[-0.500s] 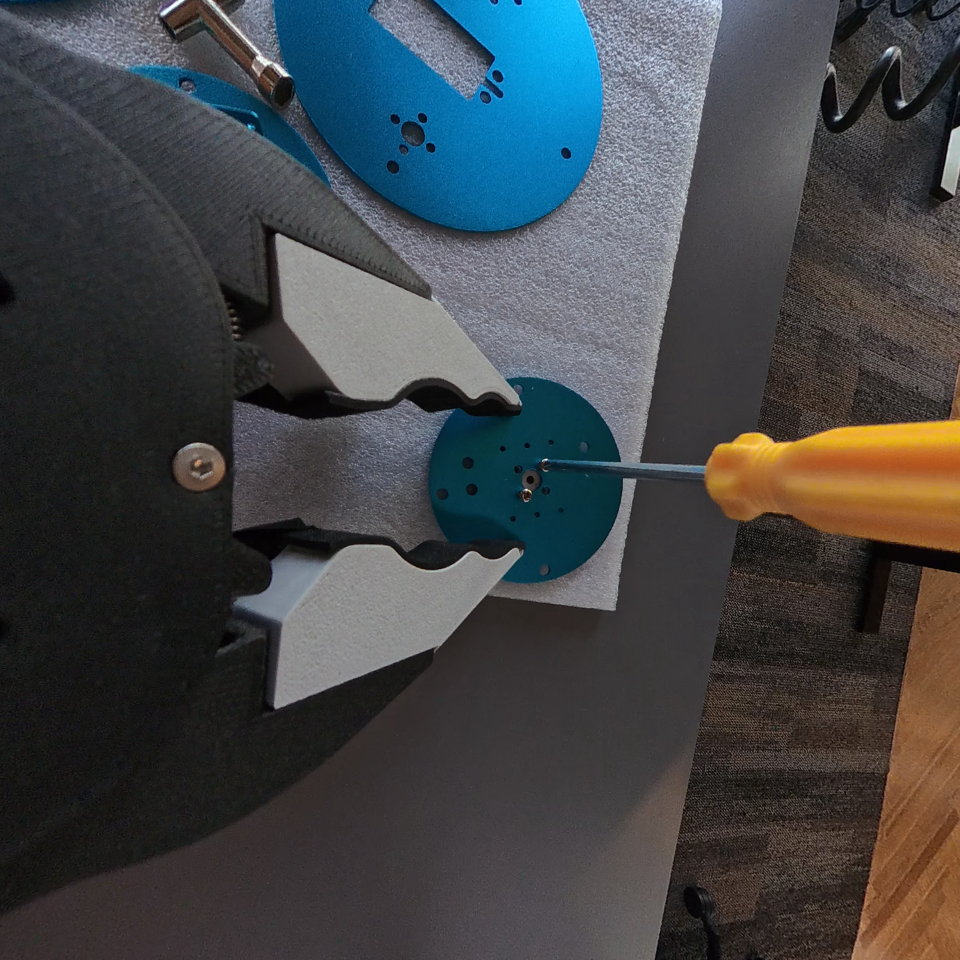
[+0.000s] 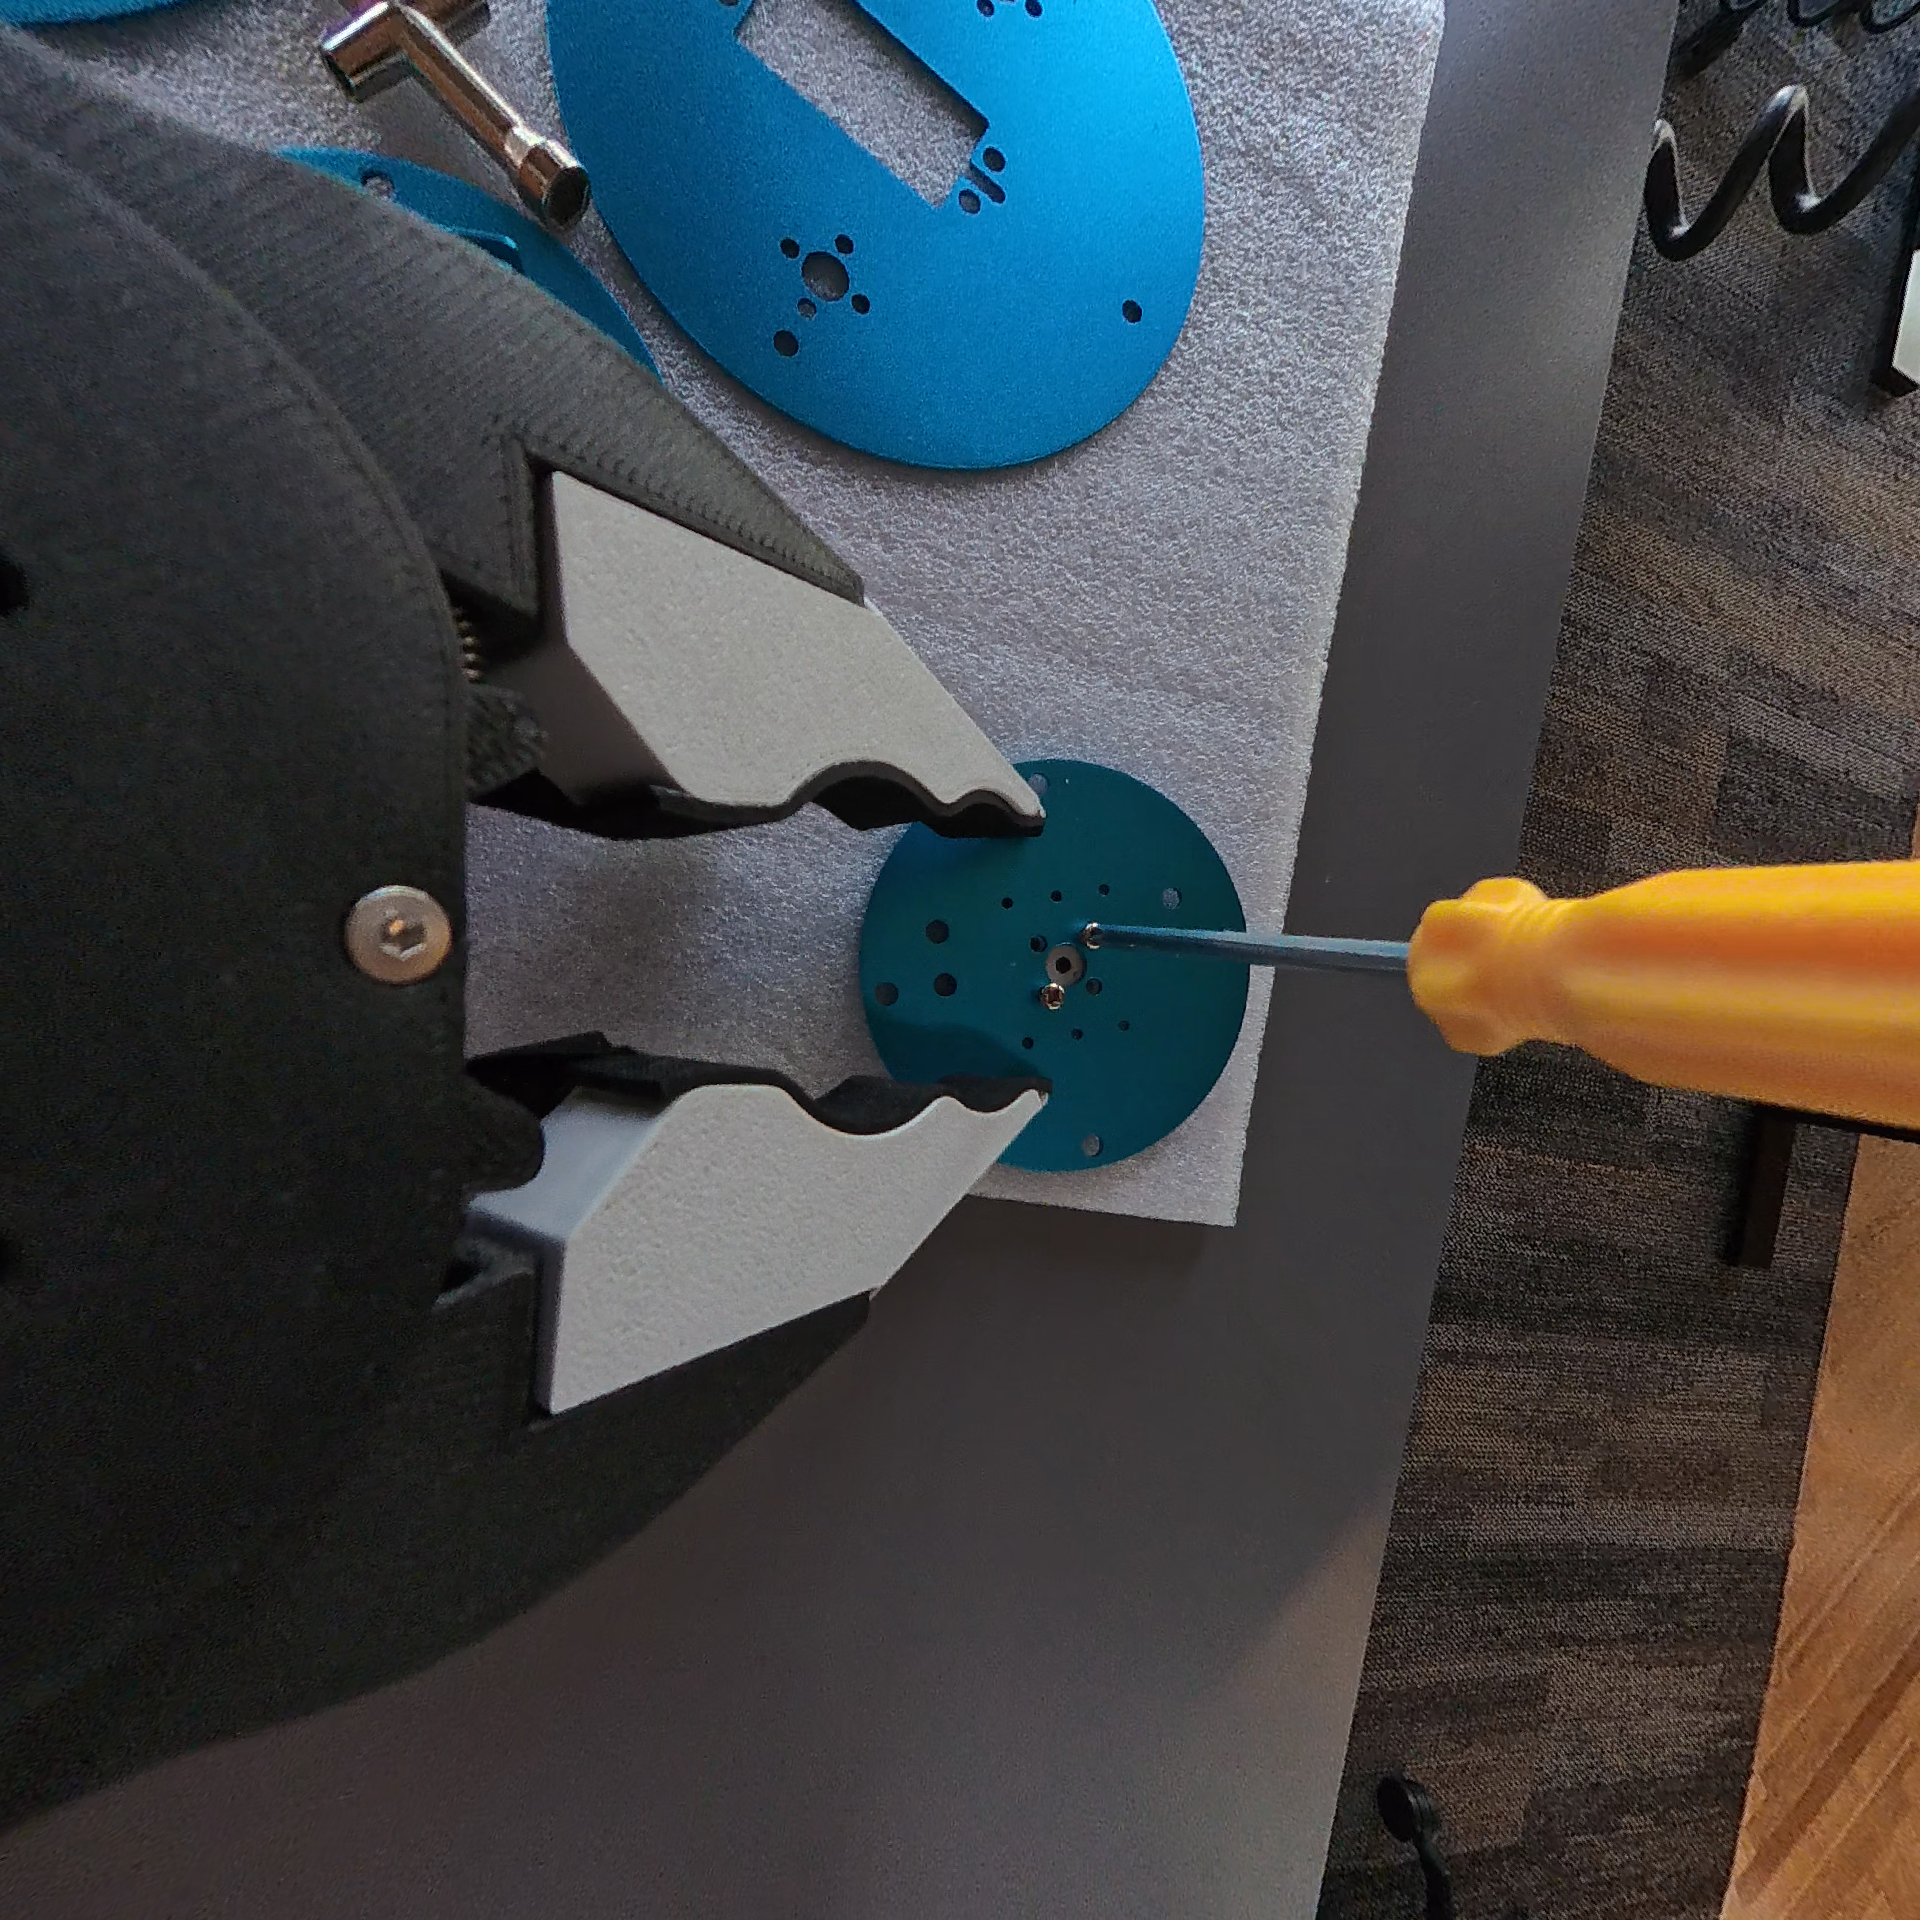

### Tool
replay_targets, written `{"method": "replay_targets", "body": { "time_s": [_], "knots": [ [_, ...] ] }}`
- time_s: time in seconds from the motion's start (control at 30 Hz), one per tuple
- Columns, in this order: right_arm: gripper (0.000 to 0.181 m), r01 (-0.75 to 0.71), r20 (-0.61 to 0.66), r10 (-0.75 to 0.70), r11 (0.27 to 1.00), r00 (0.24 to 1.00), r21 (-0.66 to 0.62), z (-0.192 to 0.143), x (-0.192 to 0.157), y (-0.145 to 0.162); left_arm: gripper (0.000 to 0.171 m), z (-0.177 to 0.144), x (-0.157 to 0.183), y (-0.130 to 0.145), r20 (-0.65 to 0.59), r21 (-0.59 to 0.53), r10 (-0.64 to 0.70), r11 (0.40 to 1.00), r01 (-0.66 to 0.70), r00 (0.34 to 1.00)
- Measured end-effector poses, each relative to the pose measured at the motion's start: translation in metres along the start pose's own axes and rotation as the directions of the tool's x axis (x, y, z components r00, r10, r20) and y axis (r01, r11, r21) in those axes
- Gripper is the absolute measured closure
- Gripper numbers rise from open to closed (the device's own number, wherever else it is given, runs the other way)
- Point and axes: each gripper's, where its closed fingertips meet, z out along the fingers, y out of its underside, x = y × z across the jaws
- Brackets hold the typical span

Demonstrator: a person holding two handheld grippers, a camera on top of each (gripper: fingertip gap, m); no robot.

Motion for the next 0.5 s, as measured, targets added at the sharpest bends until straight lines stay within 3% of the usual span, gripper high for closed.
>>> {"method": "replay_targets", "body": {
  "time_s": [0.2,0.33,0.43,0.5],
  "knots": [
    [0.163,0.004,0.001,-0.004,1.0,1.0,-0.013,0.0,0.0,-0.001,0.127,0.0,0.0,0.0,0.005,-0.001,0.003,1.0,-0.003,1.0],
    [0.163,-0.15,0.052,0.15,0.989,0.987,-0.018,0.0,0.007,0.002,0.127,0.0,0.0,0.001,0.005,-0.003,0.0,1.0,0.0,1.0],
    [0.163,-0.261,0.065,0.256,0.962,0.964,0.084,-0.023,0.022,-0.007,0.128,0.0,0.0,0.0,0.003,0.001,-0.002,1.0,0.002,1.0],
    [0.163,-0.217,0.115,0.203,0.968,0.972,0.123,-0.038,0.014,-0.011,0.128,0.0,0.0,0.0,0.003,0.001,-0.001,1.0,0.001,1.0]
  ]
}}
